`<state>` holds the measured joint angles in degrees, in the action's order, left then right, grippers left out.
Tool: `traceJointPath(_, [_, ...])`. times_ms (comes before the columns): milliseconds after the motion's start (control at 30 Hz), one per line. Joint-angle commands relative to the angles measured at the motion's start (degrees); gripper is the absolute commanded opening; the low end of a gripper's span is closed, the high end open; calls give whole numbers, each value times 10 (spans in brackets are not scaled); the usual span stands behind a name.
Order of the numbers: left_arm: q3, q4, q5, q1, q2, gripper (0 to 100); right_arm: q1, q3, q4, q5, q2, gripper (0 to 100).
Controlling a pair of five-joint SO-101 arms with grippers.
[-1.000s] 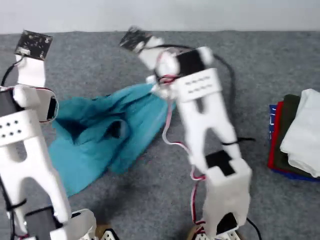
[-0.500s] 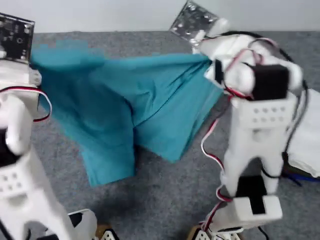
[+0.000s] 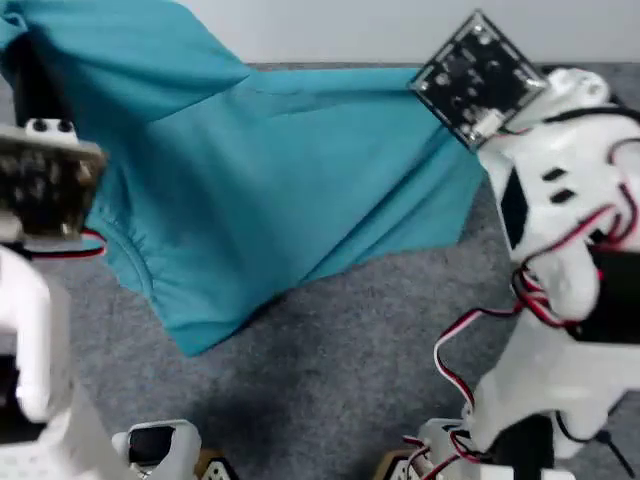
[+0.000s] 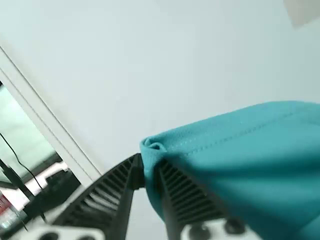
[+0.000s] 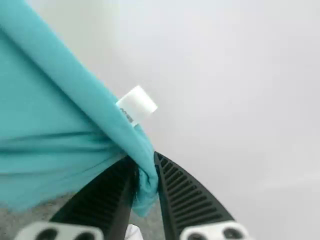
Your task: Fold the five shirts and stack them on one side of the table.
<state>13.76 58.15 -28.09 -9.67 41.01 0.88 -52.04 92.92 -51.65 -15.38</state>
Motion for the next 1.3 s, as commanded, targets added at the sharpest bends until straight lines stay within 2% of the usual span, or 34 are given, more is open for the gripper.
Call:
traceJointPath(0, [22, -43, -34, 10, 26, 14, 23, -18, -1, -4, -27, 9])
traceJointPath(167, [27, -101, -40, 9, 41, 14, 43, -18, 43, -4, -32, 10])
traceJointPath(333, [36, -102, -40, 9, 39, 14, 47, -17, 97, -4, -27, 10])
traceJointPath(600, [39, -102, -40, 9, 44, 14, 45, -12, 98, -4, -42, 10])
traceJointPath(833, [87, -101, -40, 9, 45, 14, 44, -11, 81, -5, -141, 10])
traceJointPath(1067, [173, -9, -39, 9, 41, 14, 47, -8, 85, -37, -225, 10])
traceJointPath(1167, [158, 33, -39, 10, 38, 14, 47, 24, 87, -37, -221, 10])
traceJointPath(1267, [94, 37, -40, 28, 38, 14, 44, 90, 80, -37, -206, 10])
